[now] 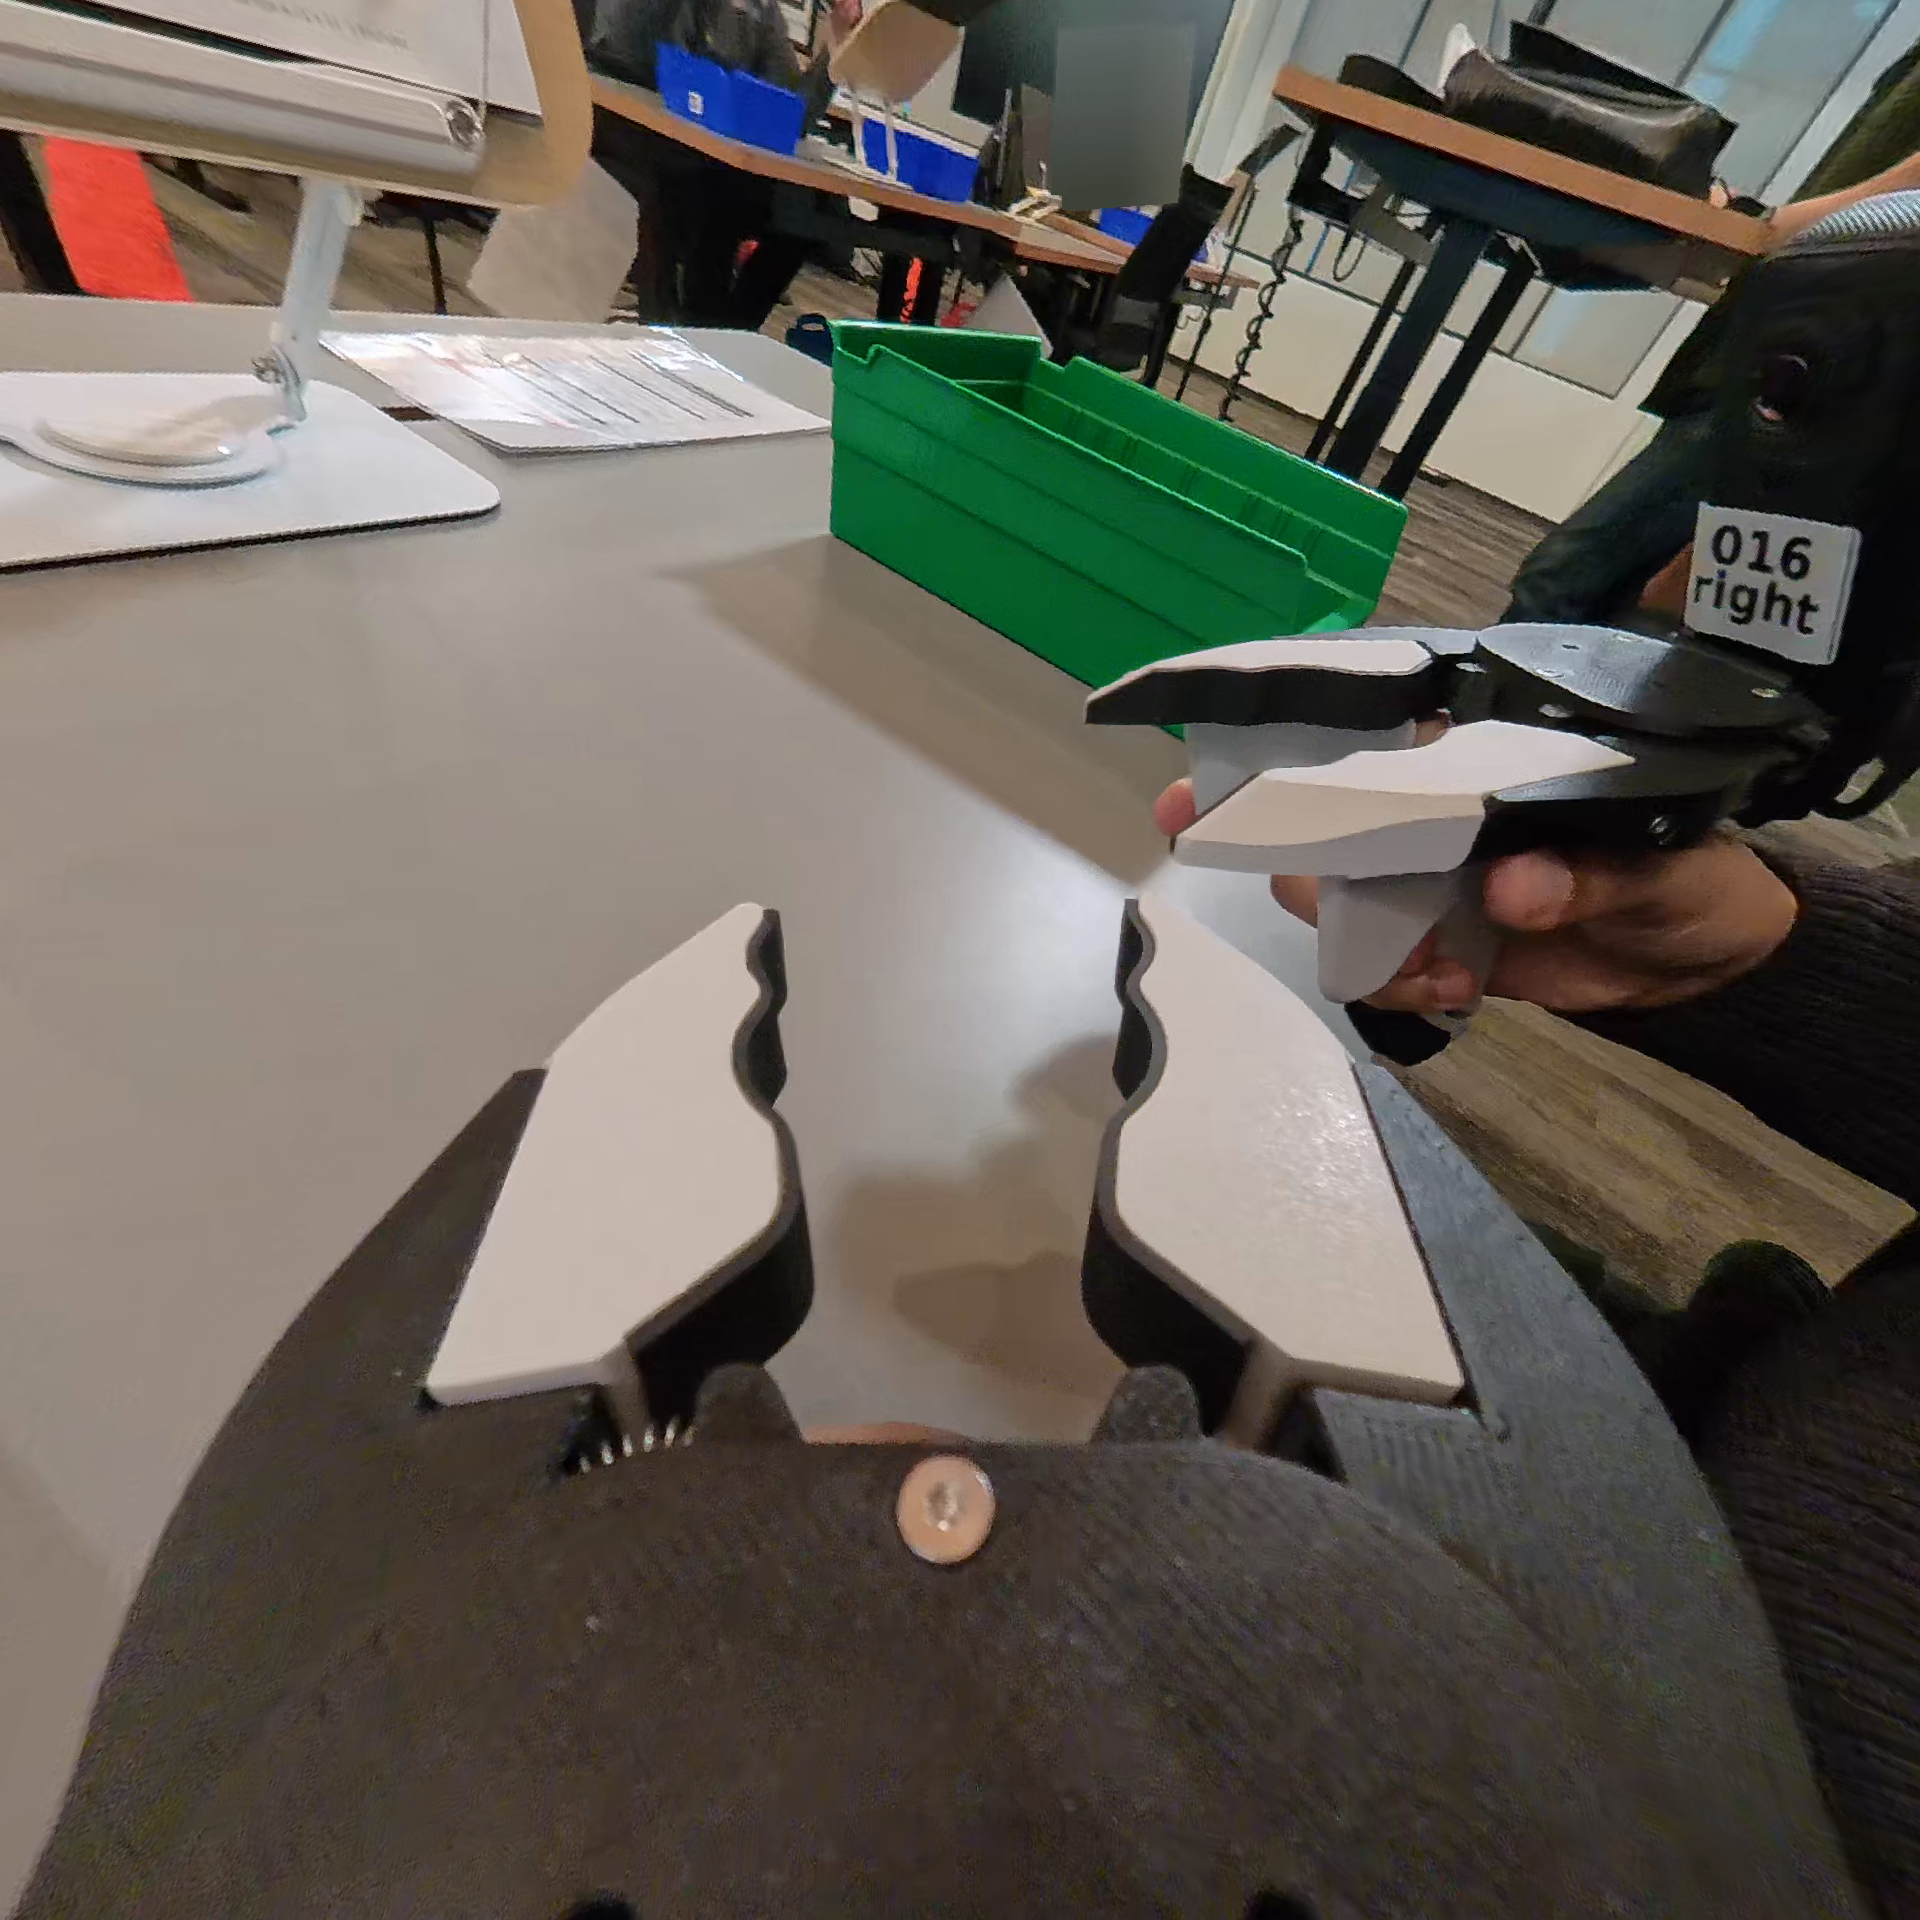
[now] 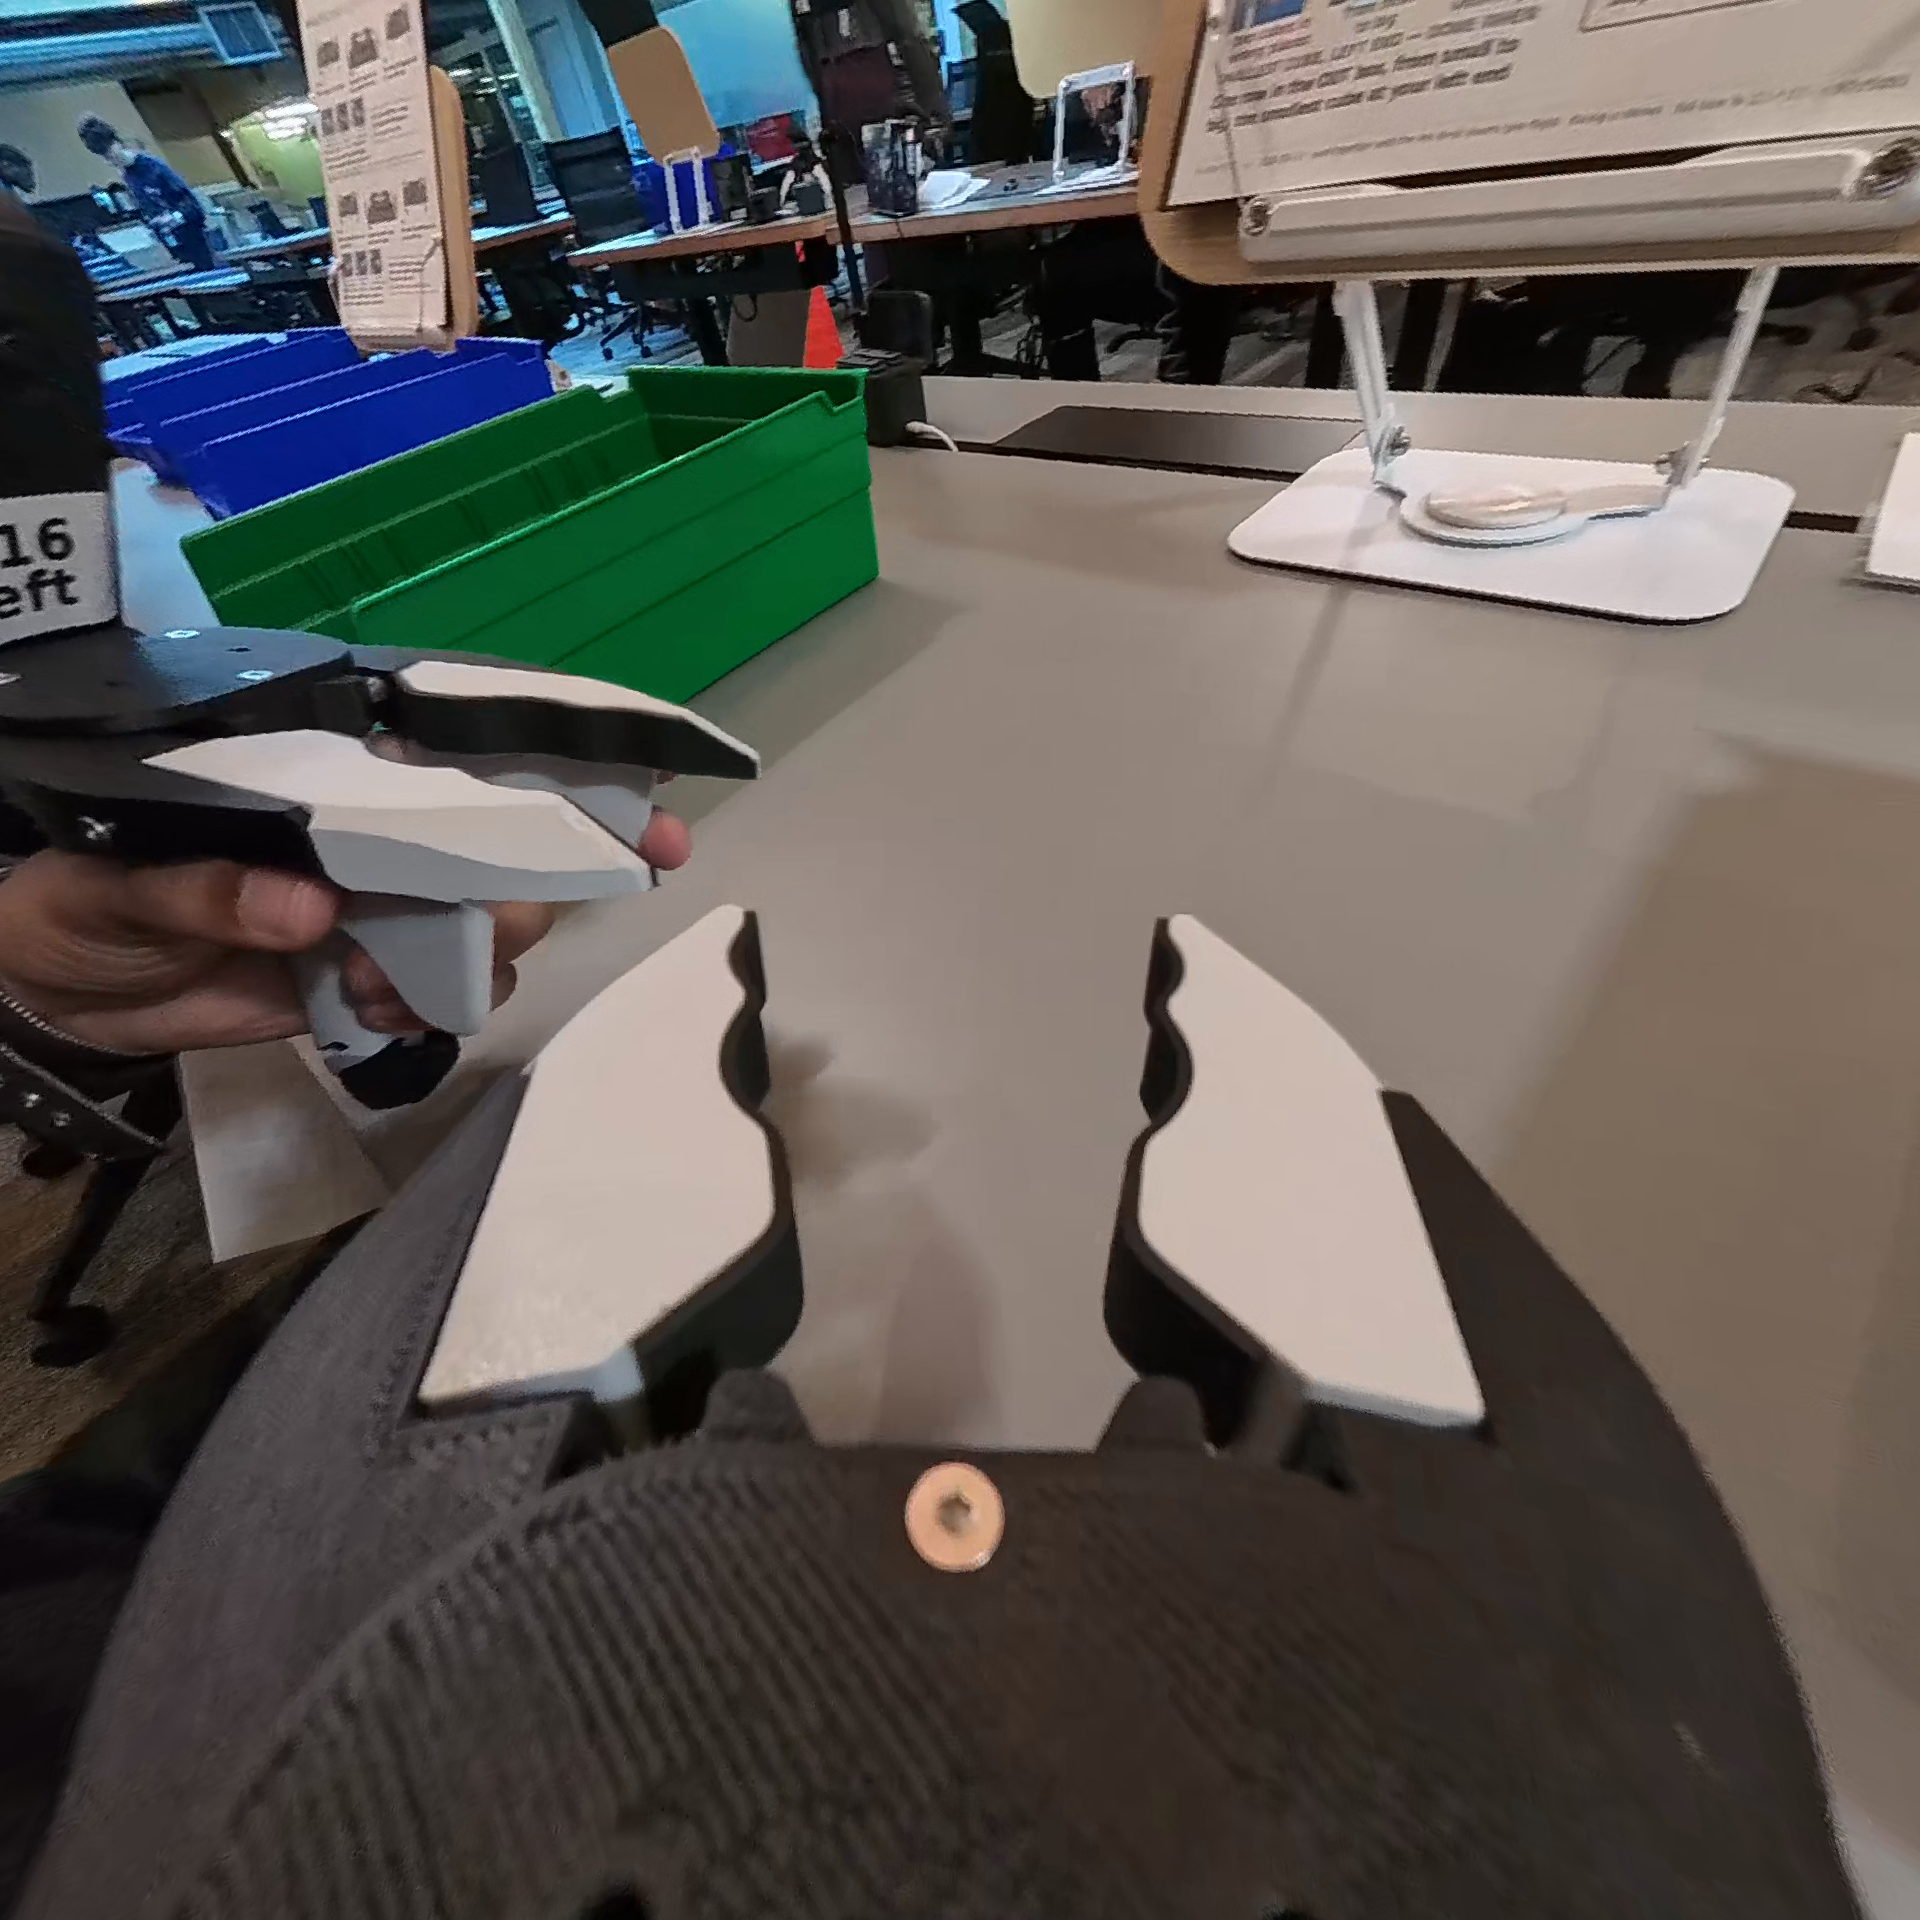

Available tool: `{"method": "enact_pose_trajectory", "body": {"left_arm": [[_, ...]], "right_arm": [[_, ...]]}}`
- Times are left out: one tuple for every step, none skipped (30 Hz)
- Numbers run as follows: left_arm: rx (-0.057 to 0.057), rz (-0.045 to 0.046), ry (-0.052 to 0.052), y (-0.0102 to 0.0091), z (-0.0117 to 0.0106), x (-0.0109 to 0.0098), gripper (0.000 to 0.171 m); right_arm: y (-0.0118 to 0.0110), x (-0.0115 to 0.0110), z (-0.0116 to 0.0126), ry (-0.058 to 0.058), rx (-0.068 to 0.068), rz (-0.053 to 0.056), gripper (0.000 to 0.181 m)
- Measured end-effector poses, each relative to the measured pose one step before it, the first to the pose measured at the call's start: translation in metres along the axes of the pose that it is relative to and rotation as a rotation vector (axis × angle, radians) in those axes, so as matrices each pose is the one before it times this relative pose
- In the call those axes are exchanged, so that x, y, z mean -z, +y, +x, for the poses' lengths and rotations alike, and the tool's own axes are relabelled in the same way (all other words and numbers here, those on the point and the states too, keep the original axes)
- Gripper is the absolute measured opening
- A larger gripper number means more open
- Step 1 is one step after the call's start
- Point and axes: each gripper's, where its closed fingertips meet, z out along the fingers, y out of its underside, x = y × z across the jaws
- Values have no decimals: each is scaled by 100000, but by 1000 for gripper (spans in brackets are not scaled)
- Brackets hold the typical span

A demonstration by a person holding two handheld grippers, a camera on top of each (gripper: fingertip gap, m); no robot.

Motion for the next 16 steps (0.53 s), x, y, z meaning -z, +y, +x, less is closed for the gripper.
{"method": "enact_pose_trajectory", "body": {"left_arm": [[-61,-487,1097,89,178,-41,61],[6,-498,747,76,120,-34,60],[-25,-406,728,78,123,-36,60],[-8,-276,684,50,104,-29,61],[20,-281,816,60,120,-31,61],[106,-213,1071,44,164,-24,61],[194,33,995,-3,160,-16,62],[154,227,954,-36,173,-1,62],[51,164,823,-17,155,-2,63],[-77,-38,414,9,100,0,63],[-250,-224,176,48,63,-26,63],[-291,-375,288,69,57,-33,63],[-90,-405,157,73,21,-33,63],[144,-64,-9,22,-8,-6,63],[328,265,195,-32,-5,16,63],[470,-63,275,-1,6,2,63]], "right_arm": [[48,-41,-312,-1294,374,-187,70],[-34,-15,-282,-1078,302,221,67],[-122,10,-241,-747,164,765,64],[-196,45,-273,-1012,66,1288,62],[-208,62,-350,-1465,-5,1336,60],[-176,66,-361,-1668,-80,1194,58],[-98,24,-399,-1956,-133,710,56],[52,-17,-397,-2152,-47,-134,55],[126,-56,-261,-1179,-10,-658,55],[186,-90,-189,-795,172,-975,55],[234,-95,-212,-1065,257,-1234,55],[194,-91,-236,-1220,92,-1000,55],[114,-64,-199,-1019,-195,-580,55],[32,-37,-95,-333,-422,-136,54],[-32,2,-49,-203,-423,265,54],[-22,0,-36,-387,-493,200,54]]}}
